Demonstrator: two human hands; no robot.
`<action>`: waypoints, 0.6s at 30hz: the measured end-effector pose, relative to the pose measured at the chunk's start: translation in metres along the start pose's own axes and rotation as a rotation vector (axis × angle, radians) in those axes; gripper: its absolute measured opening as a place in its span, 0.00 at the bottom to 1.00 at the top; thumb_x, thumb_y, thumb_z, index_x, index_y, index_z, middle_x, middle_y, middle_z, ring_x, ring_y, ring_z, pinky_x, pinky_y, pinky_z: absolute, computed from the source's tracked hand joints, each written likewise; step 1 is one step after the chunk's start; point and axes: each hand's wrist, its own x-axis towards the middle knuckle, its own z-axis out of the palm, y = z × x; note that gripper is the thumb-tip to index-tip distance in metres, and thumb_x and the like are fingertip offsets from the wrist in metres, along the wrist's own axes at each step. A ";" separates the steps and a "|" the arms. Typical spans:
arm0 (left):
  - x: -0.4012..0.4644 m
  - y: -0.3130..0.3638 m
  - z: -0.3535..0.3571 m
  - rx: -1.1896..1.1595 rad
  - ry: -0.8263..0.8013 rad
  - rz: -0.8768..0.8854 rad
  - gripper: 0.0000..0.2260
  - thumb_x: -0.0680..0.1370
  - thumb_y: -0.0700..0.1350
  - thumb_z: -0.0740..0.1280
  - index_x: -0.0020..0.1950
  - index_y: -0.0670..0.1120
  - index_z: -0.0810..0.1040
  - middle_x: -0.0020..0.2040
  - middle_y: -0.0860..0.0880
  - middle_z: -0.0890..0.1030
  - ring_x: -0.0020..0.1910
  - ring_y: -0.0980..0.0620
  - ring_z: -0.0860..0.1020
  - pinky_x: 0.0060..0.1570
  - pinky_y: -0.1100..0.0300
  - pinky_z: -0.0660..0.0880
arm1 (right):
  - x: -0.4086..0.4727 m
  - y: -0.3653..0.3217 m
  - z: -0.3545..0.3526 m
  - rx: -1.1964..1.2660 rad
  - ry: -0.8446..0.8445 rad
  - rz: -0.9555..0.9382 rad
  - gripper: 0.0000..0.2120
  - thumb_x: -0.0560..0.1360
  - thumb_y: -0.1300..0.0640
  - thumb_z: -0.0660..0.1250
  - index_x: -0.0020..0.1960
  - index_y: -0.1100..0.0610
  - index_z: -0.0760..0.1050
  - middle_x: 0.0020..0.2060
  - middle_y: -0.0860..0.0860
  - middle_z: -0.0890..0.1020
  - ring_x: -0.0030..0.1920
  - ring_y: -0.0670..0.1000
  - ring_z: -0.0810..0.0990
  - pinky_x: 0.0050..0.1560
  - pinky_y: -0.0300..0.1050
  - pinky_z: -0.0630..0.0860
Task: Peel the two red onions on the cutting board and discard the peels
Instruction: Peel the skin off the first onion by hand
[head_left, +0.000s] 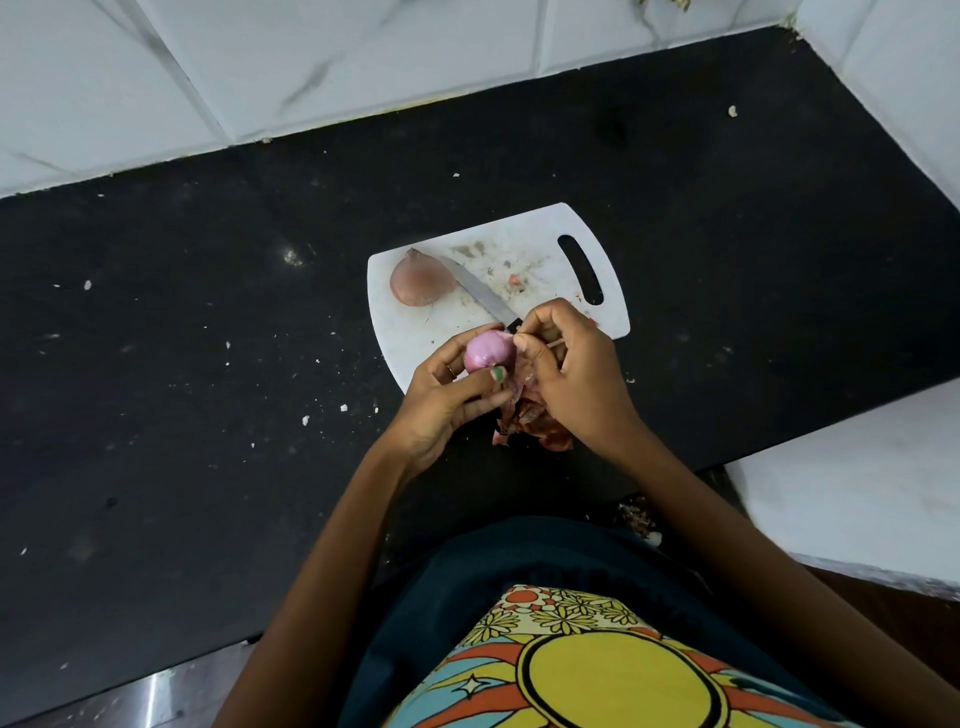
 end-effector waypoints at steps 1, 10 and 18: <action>0.001 0.000 -0.001 0.010 -0.010 -0.006 0.21 0.71 0.37 0.71 0.63 0.46 0.76 0.58 0.42 0.78 0.51 0.50 0.81 0.48 0.59 0.80 | 0.000 0.000 0.000 0.004 -0.006 0.002 0.01 0.76 0.66 0.65 0.47 0.62 0.74 0.39 0.47 0.77 0.40 0.40 0.75 0.44 0.29 0.71; 0.000 0.003 0.002 0.098 -0.012 -0.062 0.12 0.78 0.47 0.63 0.60 0.48 0.73 0.43 0.54 0.82 0.37 0.58 0.78 0.36 0.63 0.74 | 0.003 0.000 -0.002 0.232 -0.094 0.210 0.02 0.79 0.64 0.62 0.49 0.58 0.71 0.41 0.54 0.79 0.36 0.44 0.78 0.38 0.37 0.76; 0.000 0.003 0.003 0.134 0.019 -0.066 0.08 0.82 0.49 0.56 0.57 0.50 0.72 0.44 0.53 0.80 0.36 0.57 0.77 0.39 0.61 0.71 | 0.004 -0.005 -0.007 0.558 -0.105 0.388 0.07 0.77 0.63 0.66 0.55 0.62 0.75 0.40 0.52 0.83 0.36 0.45 0.80 0.38 0.38 0.78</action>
